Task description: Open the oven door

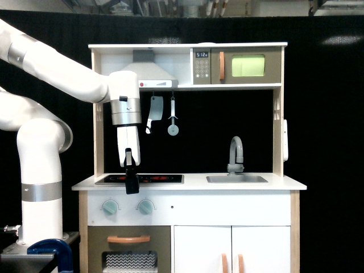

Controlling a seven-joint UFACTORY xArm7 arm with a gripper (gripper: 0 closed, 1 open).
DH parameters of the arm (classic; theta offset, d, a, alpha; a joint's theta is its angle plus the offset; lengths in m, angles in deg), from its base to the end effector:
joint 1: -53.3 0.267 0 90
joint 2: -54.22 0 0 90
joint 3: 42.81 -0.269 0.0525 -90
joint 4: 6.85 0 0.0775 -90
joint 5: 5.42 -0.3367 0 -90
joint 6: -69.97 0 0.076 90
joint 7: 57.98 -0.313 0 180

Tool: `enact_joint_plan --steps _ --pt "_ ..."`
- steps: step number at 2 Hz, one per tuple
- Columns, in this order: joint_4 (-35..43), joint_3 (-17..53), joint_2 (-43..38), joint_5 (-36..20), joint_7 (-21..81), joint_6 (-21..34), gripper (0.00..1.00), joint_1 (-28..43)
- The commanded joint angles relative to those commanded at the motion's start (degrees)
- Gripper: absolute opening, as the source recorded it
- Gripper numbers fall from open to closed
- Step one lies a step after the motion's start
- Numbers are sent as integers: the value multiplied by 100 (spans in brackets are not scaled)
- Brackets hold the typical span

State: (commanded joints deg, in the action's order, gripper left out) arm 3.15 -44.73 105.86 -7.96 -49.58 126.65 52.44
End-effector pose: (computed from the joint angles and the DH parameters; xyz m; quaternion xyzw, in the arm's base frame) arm 0.2576 0.0063 0.0780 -0.9969 -0.0653 -0.0436 0.0028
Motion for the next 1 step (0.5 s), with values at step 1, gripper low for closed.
enact_joint_plan --steps 1 --pt "675 951 -951 259 1911 -672 100 339"
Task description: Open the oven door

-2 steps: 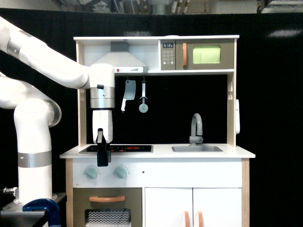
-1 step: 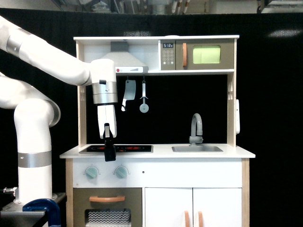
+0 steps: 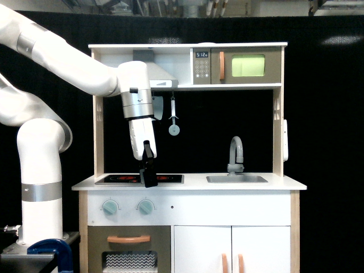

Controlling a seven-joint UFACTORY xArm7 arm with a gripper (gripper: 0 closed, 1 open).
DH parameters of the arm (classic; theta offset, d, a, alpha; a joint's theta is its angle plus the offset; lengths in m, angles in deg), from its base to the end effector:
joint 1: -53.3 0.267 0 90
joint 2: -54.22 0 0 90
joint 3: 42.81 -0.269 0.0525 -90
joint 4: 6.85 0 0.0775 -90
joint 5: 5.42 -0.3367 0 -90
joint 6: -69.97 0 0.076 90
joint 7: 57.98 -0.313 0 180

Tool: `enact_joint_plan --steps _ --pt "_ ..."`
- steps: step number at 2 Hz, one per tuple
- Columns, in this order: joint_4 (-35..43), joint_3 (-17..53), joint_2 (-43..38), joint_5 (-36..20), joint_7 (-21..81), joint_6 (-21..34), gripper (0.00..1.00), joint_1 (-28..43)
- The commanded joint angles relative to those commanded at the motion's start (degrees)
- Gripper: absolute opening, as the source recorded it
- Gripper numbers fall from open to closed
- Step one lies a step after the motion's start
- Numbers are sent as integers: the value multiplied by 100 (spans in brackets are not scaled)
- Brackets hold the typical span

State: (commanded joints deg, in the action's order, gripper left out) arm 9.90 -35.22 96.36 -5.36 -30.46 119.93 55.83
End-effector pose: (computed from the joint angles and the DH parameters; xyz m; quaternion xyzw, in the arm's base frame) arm 0.3100 -0.0018 0.0960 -0.9743 -0.2076 -0.0845 0.0223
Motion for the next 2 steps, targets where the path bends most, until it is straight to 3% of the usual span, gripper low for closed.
enact_joint_plan --steps 1,2 --pt "863 536 -836 -610 1413 -397 100 1040" --pt "2070 2066 -1648 -1630 4513 255 100 2295"
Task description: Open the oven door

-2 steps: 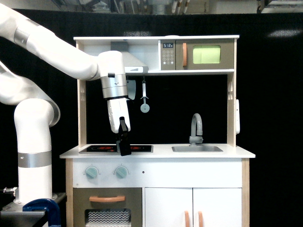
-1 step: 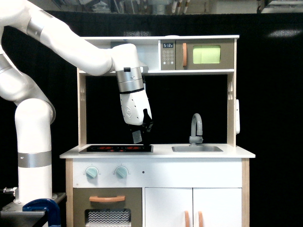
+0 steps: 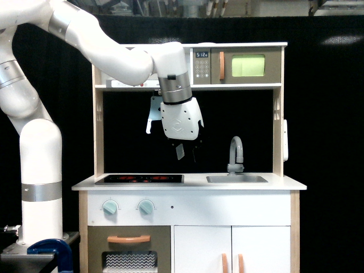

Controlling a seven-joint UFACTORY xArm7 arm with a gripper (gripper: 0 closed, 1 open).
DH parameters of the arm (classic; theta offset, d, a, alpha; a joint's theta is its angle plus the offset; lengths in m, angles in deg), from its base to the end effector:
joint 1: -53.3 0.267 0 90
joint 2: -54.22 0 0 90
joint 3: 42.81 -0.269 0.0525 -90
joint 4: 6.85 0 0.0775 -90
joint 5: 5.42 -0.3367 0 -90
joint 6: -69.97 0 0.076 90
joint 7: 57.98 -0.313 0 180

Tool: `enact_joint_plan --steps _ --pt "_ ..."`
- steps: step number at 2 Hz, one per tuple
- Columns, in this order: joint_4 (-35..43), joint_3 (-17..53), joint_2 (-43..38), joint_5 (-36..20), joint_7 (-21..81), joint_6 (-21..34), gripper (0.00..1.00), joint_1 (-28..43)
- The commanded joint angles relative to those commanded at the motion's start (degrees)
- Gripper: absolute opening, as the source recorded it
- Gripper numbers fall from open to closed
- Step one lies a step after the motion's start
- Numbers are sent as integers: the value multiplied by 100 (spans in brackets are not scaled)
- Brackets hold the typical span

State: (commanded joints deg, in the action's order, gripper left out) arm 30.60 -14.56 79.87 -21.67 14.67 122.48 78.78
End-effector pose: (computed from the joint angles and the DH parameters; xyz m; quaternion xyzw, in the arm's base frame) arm 0.3972 0.0781 0.1577 -0.8335 -0.5039 -0.1780 0.1405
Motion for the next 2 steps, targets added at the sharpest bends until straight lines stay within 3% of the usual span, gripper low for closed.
enact_joint_plan --steps 1,2 --pt "763 1478 -564 -1286 2507 1104 100 747" --pt "1854 2737 -1944 -2780 4460 2865 100 1318"
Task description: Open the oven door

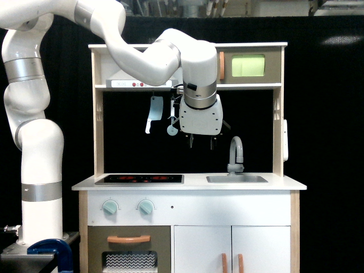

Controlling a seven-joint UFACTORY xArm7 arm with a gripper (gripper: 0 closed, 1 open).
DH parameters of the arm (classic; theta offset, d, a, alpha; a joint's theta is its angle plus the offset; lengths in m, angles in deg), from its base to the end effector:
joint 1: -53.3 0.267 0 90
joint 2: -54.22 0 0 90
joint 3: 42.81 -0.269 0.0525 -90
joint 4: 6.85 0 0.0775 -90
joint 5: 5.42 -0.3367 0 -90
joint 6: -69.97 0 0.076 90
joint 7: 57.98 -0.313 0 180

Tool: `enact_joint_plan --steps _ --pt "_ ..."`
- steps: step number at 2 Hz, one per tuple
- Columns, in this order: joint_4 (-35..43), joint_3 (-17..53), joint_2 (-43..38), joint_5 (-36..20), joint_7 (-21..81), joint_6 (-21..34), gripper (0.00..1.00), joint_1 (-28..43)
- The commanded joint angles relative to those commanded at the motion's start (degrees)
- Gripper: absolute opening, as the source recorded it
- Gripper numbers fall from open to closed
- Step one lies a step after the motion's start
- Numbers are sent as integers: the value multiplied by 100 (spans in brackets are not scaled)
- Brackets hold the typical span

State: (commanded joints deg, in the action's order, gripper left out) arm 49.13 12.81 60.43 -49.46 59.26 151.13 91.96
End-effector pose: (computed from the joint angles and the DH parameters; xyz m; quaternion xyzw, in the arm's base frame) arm 0.4090 0.0991 0.2065 -0.6629 -0.6112 -0.2920 0.3190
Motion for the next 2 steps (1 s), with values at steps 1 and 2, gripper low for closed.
enact_joint_plan --steps 1,2 --pt "299 -3 -392 -574 332 635 100 -171" --pt "552 -114 -497 -617 216 846 100 -294"
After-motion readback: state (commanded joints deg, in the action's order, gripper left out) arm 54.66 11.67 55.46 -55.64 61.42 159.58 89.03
